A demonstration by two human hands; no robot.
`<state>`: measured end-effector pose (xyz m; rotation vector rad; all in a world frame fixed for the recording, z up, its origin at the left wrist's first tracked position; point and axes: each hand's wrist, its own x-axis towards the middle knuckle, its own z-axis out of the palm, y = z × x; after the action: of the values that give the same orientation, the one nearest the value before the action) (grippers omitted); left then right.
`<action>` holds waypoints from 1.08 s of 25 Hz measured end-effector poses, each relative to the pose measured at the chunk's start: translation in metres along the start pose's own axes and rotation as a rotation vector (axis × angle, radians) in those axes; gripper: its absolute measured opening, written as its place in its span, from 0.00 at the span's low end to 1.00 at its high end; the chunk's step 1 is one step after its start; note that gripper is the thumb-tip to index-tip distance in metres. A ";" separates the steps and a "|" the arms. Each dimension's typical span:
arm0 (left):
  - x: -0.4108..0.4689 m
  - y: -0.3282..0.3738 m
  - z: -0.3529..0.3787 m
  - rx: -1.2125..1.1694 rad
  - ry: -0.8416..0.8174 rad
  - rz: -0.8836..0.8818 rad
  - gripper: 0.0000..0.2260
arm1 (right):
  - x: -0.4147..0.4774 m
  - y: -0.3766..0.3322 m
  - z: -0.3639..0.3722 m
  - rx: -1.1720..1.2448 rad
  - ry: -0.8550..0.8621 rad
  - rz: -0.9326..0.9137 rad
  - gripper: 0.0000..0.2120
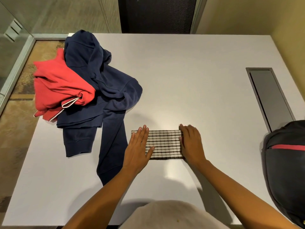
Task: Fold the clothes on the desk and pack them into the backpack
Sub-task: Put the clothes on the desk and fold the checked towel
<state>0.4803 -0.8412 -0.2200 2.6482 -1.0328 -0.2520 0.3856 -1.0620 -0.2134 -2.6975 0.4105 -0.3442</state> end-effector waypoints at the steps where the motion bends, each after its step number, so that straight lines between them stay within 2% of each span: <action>1: 0.000 0.000 0.000 0.005 -0.003 -0.002 0.31 | 0.007 0.004 -0.005 0.084 -0.003 0.077 0.14; 3: 0.000 0.000 0.001 0.013 -0.003 -0.007 0.31 | 0.022 0.018 -0.016 0.240 -0.130 0.170 0.07; 5: 0.001 0.000 0.001 0.024 -0.005 -0.008 0.31 | 0.033 0.031 -0.025 0.198 -0.256 0.075 0.08; 8: 0.000 0.001 0.002 0.030 -0.009 -0.020 0.31 | 0.041 0.039 -0.024 -0.084 -0.228 -0.217 0.13; 11: 0.000 0.001 0.001 0.029 -0.006 -0.025 0.31 | 0.047 0.032 -0.026 -0.137 -0.181 -0.212 0.16; 13: 0.000 0.001 0.001 0.036 -0.008 -0.028 0.31 | 0.046 0.021 -0.034 0.039 -0.195 -0.067 0.15; 16: 0.000 0.001 0.001 0.046 -0.003 -0.051 0.31 | 0.049 0.004 -0.050 0.647 -0.279 0.286 0.11; 19: 0.000 0.002 0.001 0.042 -0.007 -0.049 0.31 | 0.047 0.010 -0.049 0.818 -0.332 0.361 0.10; 21: 0.000 0.002 0.001 0.049 -0.007 -0.036 0.31 | 0.044 0.018 -0.042 0.715 -0.278 0.382 0.10; 23: 0.000 0.001 0.001 0.048 -0.011 -0.030 0.31 | 0.040 0.023 -0.027 0.492 -0.217 0.357 0.08; 25: 0.000 0.002 0.001 0.052 -0.013 -0.039 0.31 | 0.033 0.016 -0.015 0.260 -0.177 0.257 0.03; 27: 0.000 0.002 0.001 0.056 -0.012 -0.050 0.31 | 0.027 0.007 -0.008 0.133 -0.105 0.175 0.06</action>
<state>0.4789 -0.8433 -0.2202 2.7287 -0.9921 -0.2531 0.4062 -1.0800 -0.2041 -2.5154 0.5669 -0.1728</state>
